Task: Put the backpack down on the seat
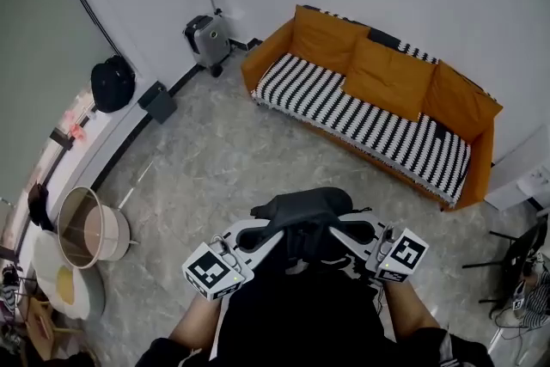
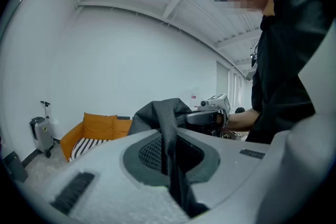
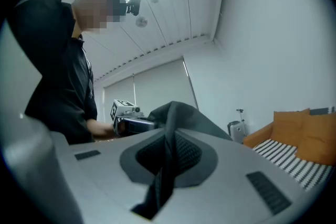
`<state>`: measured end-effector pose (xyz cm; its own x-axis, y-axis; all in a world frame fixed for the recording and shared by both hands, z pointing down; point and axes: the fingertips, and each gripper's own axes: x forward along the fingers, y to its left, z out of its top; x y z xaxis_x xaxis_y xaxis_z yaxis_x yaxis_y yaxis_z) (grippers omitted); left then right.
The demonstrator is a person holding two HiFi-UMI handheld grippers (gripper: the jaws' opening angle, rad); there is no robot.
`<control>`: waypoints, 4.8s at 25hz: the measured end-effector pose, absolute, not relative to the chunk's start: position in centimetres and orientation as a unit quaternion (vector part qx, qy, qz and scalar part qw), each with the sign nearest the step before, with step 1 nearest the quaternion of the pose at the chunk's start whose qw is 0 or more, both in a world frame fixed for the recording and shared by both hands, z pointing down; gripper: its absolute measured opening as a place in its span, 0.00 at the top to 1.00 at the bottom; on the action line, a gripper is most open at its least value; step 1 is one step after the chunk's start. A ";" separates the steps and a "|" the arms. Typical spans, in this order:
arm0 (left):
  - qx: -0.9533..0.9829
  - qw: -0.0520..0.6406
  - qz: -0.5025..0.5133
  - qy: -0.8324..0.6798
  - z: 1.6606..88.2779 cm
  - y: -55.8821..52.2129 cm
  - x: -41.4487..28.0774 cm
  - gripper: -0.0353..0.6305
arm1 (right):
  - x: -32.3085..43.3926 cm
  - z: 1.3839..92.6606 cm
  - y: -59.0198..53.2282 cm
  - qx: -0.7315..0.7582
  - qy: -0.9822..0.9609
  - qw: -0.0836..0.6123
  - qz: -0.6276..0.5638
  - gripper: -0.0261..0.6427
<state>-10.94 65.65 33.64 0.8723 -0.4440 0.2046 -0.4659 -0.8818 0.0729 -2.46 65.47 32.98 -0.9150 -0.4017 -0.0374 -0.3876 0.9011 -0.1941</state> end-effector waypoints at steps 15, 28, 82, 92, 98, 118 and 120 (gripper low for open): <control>0.965 0.063 0.098 -0.235 33.6 65.7 -10.3 0.90 | -2.0 33.0 65.8 -0.200 0.976 0.031 -0.086 0.92; 0.962 0.070 0.108 -0.240 34.5 66.0 -8.6 0.91 | -0.3 33.6 65.9 -0.198 0.975 0.050 -0.091 0.91; 0.975 0.099 0.086 -0.180 35.4 41.5 -6.8 0.90 | 1.6 33.8 42.2 -0.272 0.954 0.044 -0.118 0.91; 0.979 0.080 0.076 -0.172 35.0 35.0 -8.6 0.90 | -0.1 34.1 35.9 -0.280 0.952 0.038 -0.121 0.91; 0.978 0.080 0.073 -0.178 34.8 31.6 -9.4 0.90 | -0.8 34.0 32.7 -0.277 0.952 0.032 -0.122 0.91; 0.965 0.094 0.081 -0.230 35.3 18.5 -6.5 0.90 | 2.1 34.4 18.2 -0.221 0.966 0.040 -0.126 0.91; 0.965 0.092 0.079 -0.233 34.8 17.0 -5.9 0.90 | 2.7 33.9 16.6 -0.215 0.968 0.041 -0.124 0.91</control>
